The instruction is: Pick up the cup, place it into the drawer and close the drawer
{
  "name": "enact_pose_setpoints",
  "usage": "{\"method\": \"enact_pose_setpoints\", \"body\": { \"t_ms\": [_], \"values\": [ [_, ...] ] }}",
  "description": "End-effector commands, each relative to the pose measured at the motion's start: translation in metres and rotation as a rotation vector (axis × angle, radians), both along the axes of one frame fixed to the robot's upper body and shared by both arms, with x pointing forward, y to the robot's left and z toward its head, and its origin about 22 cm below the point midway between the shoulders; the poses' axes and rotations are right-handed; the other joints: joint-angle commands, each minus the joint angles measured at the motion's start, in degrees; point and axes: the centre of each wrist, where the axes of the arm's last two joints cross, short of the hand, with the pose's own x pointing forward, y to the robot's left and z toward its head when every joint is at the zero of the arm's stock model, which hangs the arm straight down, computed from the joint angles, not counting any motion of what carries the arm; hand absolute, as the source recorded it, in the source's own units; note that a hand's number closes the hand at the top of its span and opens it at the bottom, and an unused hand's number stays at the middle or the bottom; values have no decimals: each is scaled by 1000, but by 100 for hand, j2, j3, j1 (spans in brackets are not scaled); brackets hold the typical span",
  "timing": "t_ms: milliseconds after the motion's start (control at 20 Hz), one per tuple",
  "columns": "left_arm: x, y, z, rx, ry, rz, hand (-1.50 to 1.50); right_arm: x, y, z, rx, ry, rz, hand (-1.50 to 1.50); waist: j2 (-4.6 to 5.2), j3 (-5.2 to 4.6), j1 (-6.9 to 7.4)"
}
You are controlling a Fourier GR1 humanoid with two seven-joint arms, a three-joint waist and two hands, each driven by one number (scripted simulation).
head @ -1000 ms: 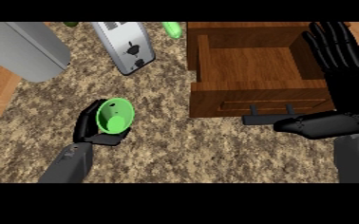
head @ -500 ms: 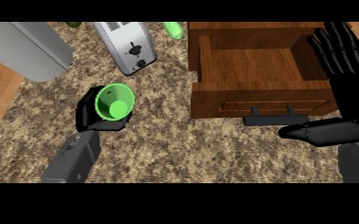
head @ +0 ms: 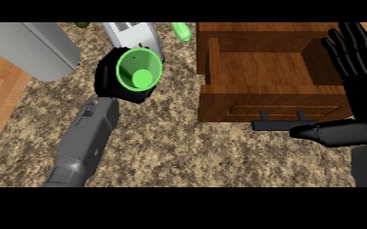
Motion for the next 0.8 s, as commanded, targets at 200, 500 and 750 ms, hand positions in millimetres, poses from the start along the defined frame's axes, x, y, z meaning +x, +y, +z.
{"method": "enact_pose_setpoints", "body": {
  "t_ms": [200,500,750],
  "values": [
    [30,-83,109,49,-32,-97,150,9,-4,-9,14,-3,-10,-150,0,1,-15],
    [37,-128,176,110,-24,-94,150,-5,10,-3,-21,-23,19,-150,22,-3,-149],
    [44,-160,203,186,75,-46,150,7,8,-5,8,-9,16,-150,58,-1,-207]
  ]
}}
